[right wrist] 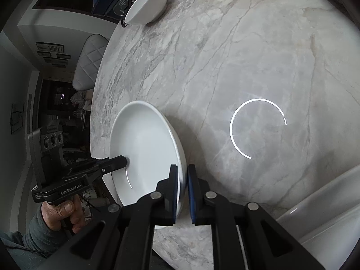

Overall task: Organize plates and bowls
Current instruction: 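Lift the deep white plate with both grippers and carry it over the stack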

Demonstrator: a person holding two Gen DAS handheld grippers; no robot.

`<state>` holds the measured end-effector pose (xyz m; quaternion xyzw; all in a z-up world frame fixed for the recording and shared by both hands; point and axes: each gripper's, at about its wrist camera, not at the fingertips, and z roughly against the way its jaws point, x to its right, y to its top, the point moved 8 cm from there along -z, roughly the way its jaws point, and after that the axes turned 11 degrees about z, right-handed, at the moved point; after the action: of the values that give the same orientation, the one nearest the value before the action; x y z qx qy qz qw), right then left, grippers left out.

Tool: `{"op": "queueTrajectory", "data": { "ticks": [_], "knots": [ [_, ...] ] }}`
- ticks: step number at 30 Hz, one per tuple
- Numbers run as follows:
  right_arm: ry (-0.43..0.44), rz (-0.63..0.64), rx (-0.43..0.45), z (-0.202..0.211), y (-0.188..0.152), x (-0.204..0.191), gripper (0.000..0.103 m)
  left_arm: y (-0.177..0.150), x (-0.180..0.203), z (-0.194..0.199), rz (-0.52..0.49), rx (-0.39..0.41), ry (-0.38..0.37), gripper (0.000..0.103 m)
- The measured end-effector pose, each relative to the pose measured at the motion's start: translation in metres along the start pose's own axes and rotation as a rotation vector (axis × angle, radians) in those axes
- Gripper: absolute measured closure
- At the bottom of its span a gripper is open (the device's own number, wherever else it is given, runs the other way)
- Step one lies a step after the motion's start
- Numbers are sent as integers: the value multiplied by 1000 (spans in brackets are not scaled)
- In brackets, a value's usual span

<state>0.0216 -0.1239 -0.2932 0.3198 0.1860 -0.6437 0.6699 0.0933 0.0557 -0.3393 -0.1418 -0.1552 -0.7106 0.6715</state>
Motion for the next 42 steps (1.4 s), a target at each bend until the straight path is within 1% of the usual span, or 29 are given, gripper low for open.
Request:
{"op": "queueTrajectory", "data": {
  "ticks": [6, 10, 15, 19, 25, 28, 31, 36, 42],
  "knots": [
    [-12, -6, 40, 14, -2, -6, 92, 0, 18, 19, -19, 13, -26, 96],
    [-23, -7, 69, 32, -9, -10, 92, -2, 37, 32, -57, 18, -41, 96],
    [-39, -21, 120, 68, -24, -6, 91, -13, 75, 40, -112, 18, -67, 96],
    [-47, -32, 151, 96, -40, 3, 92, -32, 110, 41, -137, 19, -81, 96],
    [-54, -37, 174, 143, -69, 27, 92, -64, 167, 30, -148, 15, -88, 96],
    [-52, -38, 174, 165, -83, 44, 92, -82, 196, 22, -131, 15, -92, 96],
    [-54, -39, 168, 185, -96, 61, 92, -99, 224, 14, -140, 15, -89, 96],
    [-51, -33, 160, 211, -110, 80, 92, -120, 254, 2, -130, 10, -86, 96],
    [-48, -19, 153, 227, -118, 93, 92, -130, 276, -9, -130, 10, -79, 96]
  ]
}}
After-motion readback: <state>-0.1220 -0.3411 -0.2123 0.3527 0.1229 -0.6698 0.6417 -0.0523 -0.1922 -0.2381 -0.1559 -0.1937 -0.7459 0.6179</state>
